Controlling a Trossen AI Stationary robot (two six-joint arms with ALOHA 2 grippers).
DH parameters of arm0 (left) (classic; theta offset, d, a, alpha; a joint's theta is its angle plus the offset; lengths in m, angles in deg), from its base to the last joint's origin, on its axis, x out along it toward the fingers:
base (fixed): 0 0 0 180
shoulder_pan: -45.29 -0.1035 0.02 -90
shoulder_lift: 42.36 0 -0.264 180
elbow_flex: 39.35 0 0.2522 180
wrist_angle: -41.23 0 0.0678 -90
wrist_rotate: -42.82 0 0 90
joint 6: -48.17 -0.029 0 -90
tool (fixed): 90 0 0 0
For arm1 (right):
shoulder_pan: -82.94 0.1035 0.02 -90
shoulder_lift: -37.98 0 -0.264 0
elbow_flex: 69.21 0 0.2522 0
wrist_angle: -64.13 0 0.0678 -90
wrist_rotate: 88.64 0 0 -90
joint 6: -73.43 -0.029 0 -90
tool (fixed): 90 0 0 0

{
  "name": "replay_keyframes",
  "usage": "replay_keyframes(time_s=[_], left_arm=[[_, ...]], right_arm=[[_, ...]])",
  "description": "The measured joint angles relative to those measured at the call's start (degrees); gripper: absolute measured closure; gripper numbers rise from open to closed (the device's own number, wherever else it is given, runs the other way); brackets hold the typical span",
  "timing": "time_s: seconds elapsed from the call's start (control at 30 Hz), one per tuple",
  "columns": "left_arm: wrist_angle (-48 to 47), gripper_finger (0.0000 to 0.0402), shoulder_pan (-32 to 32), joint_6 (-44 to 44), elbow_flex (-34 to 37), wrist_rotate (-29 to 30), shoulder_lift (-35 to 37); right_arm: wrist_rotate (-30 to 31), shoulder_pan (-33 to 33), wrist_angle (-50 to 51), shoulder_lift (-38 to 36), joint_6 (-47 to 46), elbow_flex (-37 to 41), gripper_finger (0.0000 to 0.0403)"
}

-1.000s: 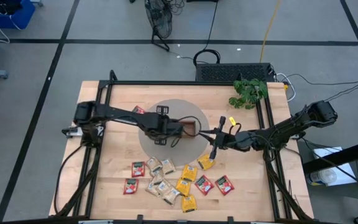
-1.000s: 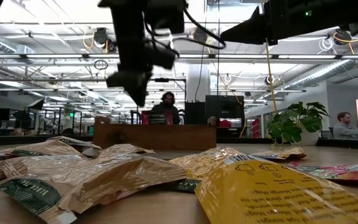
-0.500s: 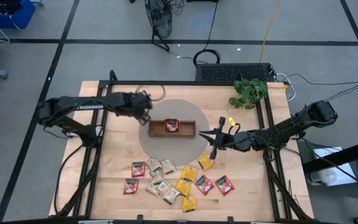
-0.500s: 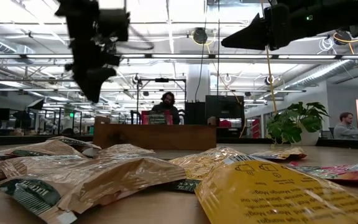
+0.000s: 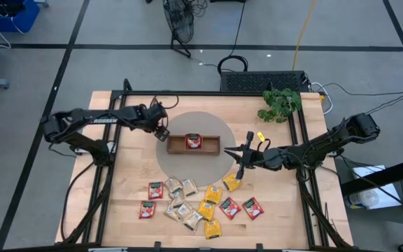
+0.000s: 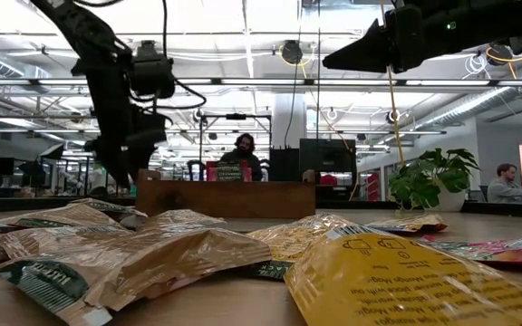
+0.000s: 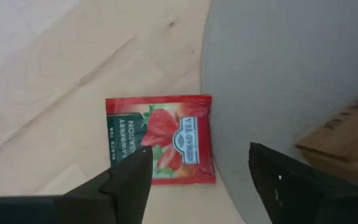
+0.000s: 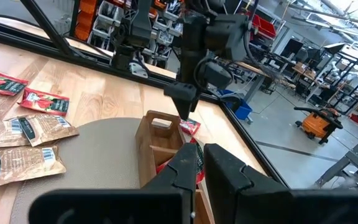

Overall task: Pick & Place Tea
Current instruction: Put the red tea bag into the wooden organizer

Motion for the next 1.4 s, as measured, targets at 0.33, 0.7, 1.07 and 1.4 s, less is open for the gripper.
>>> replay_keyframes(time_s=[0.33, 0.7, 1.07, 1.4], left_arm=[[2.6, 0.0149, -0.89, -0.06, 0.01, -0.61, -8.15], [3.47, 0.0175, -2.51, -0.4, -0.37, -3.42, -12.33], [3.07, 0.0317, -2.47, 0.17, -0.96, -6.27, -12.55], [-5.35, 0.0375, 1.86, -3.89, -7.65, -1.97, -11.28]], right_arm=[[0.02, 0.0, -0.46, 0.0, -0.02, 0.0, 0.0385], [0.02, 0.0, -0.46, 0.0, -0.17, 0.0, 0.0385], [0.06, -0.01, -0.44, 0.0, -0.17, 0.0, 0.0385], [0.11, -0.02, -0.41, 0.02, -0.2, -0.02, 0.0385]])
